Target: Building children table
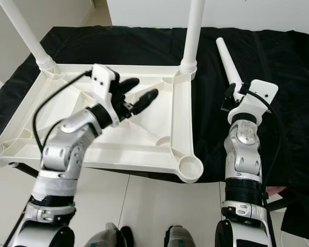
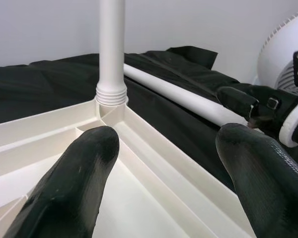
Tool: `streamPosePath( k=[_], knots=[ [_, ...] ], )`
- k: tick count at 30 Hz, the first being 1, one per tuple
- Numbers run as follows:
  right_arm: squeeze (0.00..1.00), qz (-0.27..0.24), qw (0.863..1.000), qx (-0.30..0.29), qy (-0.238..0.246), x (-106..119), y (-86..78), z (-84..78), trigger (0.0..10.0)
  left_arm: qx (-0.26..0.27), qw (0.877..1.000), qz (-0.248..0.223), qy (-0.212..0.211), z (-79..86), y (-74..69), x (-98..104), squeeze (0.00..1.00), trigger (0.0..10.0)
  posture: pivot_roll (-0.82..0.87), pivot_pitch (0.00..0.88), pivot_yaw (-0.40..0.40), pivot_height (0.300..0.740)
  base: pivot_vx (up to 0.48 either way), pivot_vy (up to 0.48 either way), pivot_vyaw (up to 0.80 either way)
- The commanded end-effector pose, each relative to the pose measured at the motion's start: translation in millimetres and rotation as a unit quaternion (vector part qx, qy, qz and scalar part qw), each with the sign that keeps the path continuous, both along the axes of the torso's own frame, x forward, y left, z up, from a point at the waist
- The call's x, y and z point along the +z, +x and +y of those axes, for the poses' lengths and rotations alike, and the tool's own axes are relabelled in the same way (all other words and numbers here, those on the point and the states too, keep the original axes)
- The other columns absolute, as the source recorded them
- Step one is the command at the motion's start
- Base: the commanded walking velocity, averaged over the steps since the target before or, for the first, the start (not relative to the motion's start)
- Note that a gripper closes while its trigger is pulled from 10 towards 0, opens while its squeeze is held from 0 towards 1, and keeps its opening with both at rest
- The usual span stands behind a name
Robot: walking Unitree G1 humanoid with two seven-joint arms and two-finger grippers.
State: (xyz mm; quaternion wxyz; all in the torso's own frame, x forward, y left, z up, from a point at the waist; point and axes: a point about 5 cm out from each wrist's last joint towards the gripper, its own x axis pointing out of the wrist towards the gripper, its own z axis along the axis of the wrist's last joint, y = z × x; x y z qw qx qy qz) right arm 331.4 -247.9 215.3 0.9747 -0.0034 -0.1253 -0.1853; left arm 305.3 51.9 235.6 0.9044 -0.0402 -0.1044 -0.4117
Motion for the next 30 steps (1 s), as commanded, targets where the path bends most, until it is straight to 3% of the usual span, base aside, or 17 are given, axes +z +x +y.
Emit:
streamPosePath(
  k=[1, 3, 16, 19, 21, 23, 24, 30],
  knots=[
    [1.00, 0.004, 1.000, -0.003, 0.006, 2, 0.4, -6.2, 10.0, 0.017, 1.000, 0.004, 0.008, 2.5, -3.1, -2, 0.00, 10.0, -0.12, 0.127, 0.085, 0.740, 0.000, 0.000, 0.00],
    [1.00, 0.009, 1.000, -0.009, 0.012, 3, -0.6, -14.5, 10.0, 0.014, 1.000, 0.008, 0.007, -2.7, -8.4, -3, 0.00, 10.0, -0.12, 0.132, 0.089, 0.740, 0.000, 0.000, 0.00],
    [1.00, 0.053, 0.998, -0.010, 0.023, -10, -7.4, -29.1, 10.0, 0.031, 0.999, 0.015, 0.010, -5.7, -16.9, -3, 0.00, 10.0, -0.10, 0.140, 0.101, 0.740, 0.000, 0.000, 0.00],
    [1.00, 0.070, 0.997, -0.015, 0.034, -17, -12.0, -35.0, 10.0, 0.038, 0.999, 0.022, 0.013, -4.4, -19.9, -2, 0.00, 10.0, -0.10, 0.144, 0.110, 0.740, 0.000, 0.000, 0.00],
    [0.99, 0.108, 0.993, -0.003, 0.046, -32, -14.3, -40.9, 10.0, 0.044, 0.999, 0.027, 0.013, -3.6, -21.9, -1, 0.00, 10.0, -0.09, 0.147, 0.116, 0.740, 0.000, 0.000, 0.00],
    [0.99, 0.108, 0.993, -0.003, 0.046, -32, -14.3, -40.9, 10.0, 0.044, 0.999, 0.027, 0.013, -3.6, -21.9, -1, 0.00, 10.0, -0.09, 0.147, 0.116, 0.740, 0.000, 0.000, 0.00],
    [0.00, 0.116, 0.992, 0.006, 0.051, -35, -13.7, -40.9, 10.0, 0.045, 0.999, 0.027, 0.014, -4.1, -22.2, -1, 0.00, 10.0, -0.09, 0.147, 0.116, 0.740, 0.000, 0.000, 0.00],
    [0.00, 0.133, 0.989, 0.026, 0.067, -43, -9.6, -42.2, 10.0, 0.047, 0.998, 0.028, 0.016, -5.0, -22.3, 0, 0.00, 10.0, -0.09, 0.146, 0.119, 0.740, 0.000, 0.000, 0.00]
  ],
)
